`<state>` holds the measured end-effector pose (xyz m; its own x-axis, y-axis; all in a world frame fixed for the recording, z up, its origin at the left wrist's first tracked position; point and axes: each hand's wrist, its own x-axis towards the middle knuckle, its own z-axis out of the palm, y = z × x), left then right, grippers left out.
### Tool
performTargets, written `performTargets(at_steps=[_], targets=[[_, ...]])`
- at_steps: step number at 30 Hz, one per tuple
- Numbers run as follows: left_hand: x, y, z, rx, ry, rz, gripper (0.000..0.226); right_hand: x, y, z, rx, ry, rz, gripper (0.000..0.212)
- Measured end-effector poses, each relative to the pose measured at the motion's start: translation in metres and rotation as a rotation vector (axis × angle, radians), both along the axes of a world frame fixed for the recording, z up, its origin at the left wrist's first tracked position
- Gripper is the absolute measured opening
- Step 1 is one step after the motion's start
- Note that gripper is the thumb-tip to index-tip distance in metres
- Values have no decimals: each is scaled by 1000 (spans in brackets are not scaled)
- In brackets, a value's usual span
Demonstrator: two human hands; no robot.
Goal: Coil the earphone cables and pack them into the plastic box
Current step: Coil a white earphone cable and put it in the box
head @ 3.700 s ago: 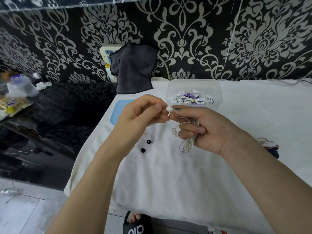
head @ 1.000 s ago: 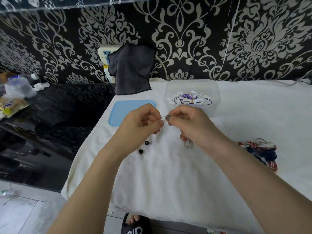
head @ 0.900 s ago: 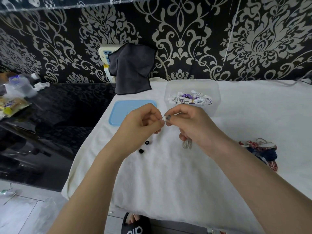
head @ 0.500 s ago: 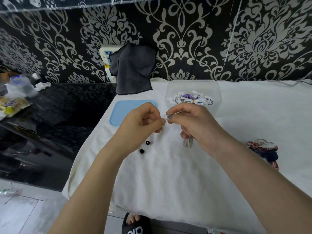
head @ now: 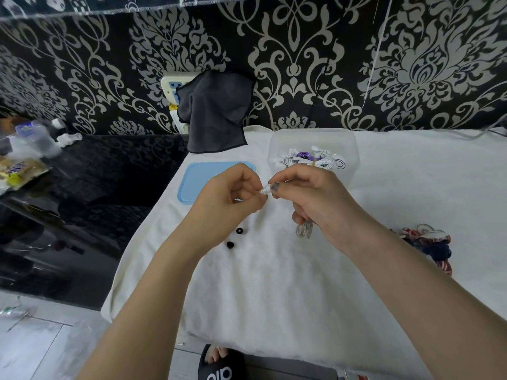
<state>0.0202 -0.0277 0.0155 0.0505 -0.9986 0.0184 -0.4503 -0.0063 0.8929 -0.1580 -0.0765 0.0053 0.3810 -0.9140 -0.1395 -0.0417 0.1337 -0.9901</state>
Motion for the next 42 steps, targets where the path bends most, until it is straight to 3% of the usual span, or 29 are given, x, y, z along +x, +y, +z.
performTargets(at_steps=[11, 23, 33, 42], targets=[[-1, 1, 2, -40, -15, -18, 16, 0, -2, -2, -5, 41, -22, 7], [3, 2, 2, -71, -7, -39, 15, -4, -3, 3, 209, -82, 17, 5], [3, 4, 9, -30, 182, -61, 16, -7, -5, 8, 297, -175, 99, 8], [7, 2, 11, 117, 403, -163, 18, -13, -4, 15, 337, -197, 191, 6]])
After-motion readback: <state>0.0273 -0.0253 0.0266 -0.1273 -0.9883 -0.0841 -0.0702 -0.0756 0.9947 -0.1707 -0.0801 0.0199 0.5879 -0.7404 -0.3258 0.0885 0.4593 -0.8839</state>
